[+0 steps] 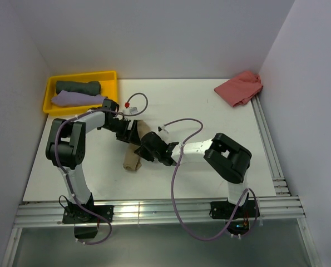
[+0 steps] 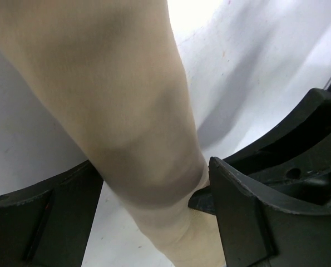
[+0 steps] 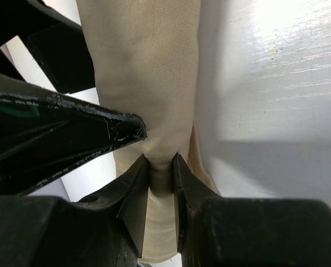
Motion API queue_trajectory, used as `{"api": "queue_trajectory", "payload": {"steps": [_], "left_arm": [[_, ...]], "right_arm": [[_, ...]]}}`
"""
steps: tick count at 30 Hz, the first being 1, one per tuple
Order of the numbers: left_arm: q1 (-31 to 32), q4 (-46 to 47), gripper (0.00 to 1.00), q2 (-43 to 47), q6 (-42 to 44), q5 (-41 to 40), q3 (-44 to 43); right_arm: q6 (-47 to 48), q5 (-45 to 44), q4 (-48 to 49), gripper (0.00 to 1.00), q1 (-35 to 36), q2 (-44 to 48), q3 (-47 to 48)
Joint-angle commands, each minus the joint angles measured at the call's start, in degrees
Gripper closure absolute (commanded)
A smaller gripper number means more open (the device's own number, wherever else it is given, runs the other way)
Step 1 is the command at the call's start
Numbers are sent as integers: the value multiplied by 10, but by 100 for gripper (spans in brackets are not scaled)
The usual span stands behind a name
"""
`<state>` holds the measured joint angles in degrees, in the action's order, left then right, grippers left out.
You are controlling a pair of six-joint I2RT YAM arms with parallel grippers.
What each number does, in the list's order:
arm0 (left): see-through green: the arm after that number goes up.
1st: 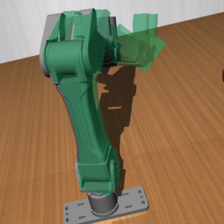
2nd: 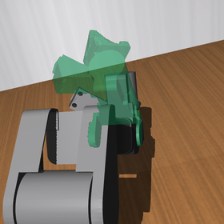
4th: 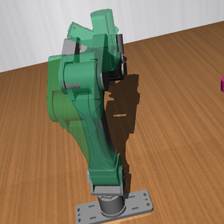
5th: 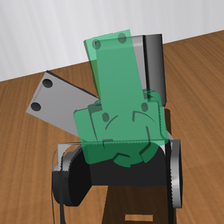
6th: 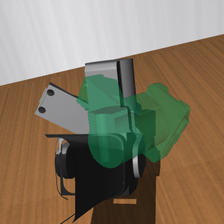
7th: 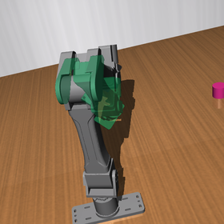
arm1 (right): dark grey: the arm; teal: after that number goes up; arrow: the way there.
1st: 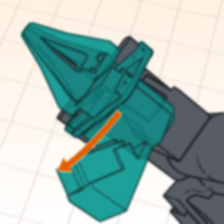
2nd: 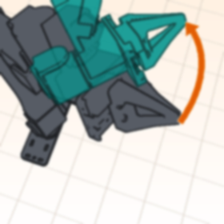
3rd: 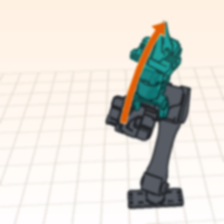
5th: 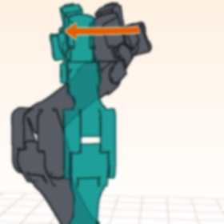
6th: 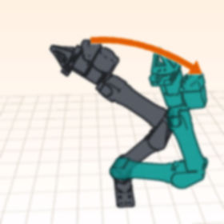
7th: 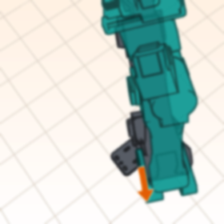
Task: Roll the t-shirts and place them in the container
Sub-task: Place the rolled tshirt into the container
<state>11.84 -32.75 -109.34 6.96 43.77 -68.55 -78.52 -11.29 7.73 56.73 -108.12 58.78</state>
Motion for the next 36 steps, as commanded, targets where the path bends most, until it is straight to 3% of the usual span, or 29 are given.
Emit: {"api": "queue_trajectory", "payload": {"steps": [1, 7, 10, 11, 13, 15, 16, 19, 25, 29, 36], "left_arm": [[1, -3, 19, -30, 9, 10, -17], [13, -9, 36, -63, -1, 9, -32], [22, -20, 60, -81, -2, 6, -49], [25, -22, 78, -84, -4, 4, -54], [25, -26, 99, -90, -5, 0, -69], [25, -24, 100, -88, -6, -13, -77], [25, -23, 100, -84, -5, -23, -86], [25, -19, 100, -79, 0, -65, -118], [22, -10, 100, -90, 29, -130, -213], [2, -13, 100, -124, 41, -120, -305], [-40, -45, 100, -232, 33, -77, -575]], "right_arm": [[11, -17, -61, 84, -8, -15, -24], [12, -14, -59, 84, -9, -15, -24], [15, -14, -63, 84, -9, -17, -17], [17, -14, -64, 84, -10, -17, -16], [24, -19, -70, 78, -9, -11, -11], [31, -28, -85, 68, -9, 5, -7], [37, -33, -91, 57, -8, 15, -8], [48, -57, -109, 46, -8, 71, -19], [56, -120, -171, 44, -8, 204, -41], [52, -144, -197, 44, -7, 255, -55], [22, -166, -210, 44, 5, 291, -97]]}}
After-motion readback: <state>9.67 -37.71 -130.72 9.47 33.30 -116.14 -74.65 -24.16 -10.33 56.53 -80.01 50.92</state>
